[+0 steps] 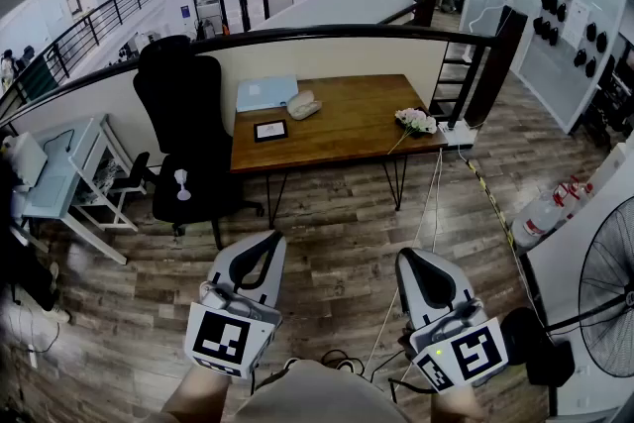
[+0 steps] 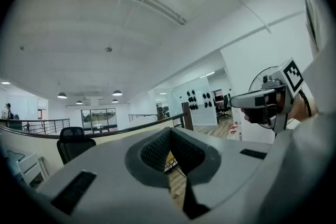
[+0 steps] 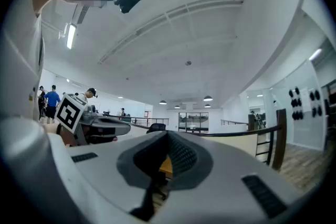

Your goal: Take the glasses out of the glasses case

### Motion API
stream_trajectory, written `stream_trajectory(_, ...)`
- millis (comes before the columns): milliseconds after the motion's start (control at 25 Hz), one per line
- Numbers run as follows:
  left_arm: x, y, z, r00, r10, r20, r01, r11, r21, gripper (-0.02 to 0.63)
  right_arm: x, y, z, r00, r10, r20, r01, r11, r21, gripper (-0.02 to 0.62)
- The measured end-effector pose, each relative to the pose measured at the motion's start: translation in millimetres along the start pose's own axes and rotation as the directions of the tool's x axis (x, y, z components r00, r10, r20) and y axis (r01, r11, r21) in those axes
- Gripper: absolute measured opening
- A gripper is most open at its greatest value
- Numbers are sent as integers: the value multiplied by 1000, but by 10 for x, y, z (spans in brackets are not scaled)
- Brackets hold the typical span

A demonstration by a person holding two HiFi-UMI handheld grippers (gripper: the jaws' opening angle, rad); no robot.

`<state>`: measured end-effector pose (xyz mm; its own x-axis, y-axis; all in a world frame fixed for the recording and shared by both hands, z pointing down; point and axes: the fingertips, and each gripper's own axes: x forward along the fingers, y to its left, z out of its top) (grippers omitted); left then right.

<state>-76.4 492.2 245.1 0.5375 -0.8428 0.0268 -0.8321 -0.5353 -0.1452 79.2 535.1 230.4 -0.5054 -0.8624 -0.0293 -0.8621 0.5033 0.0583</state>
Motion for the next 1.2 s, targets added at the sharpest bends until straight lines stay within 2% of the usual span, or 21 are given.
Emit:
stream_trajectory(320,104,-234,-47,999,38,-37,-38,999,8,2,-184,-210,32,999,37,12,-38,999,20,3)
stream_trajectory(480,162,-407,-12,999,47,-18,-47,999,18,2,-315,-336,-26,999,51,4,-51,999,18,3)
stream_trajectory(680,192,-676,-65,998,54,-33,-54,998,11,2,-518,-493,-134,998,69,6,-69,997,27,3)
stream_trajectory(800,209,-777,-105,998,55,-43,-55,998,0,2,-600,-570,-172,998,55,18,-56,997,46,10)
stream_trajectory(880,230,-822,-120,997,54,-47,-54,999,0,2,-629,-621,-174,999,41,27,-42,997,57,181)
stream_trajectory(920,245,-840,-123,997,55,-48,-55,998,3,2,-639,-654,-179,999,36,26,-37,998,59,237)
stream_trajectory(960,266,-856,-121,997,57,-48,-57,998,8,2,-647,-693,-192,999,31,22,-32,998,60,263)
stream_trajectory(1200,508,-947,-133,998,29,-59,-28,1000,10,2,-580,-830,-318,999,41,-9,-40,998,57,267)
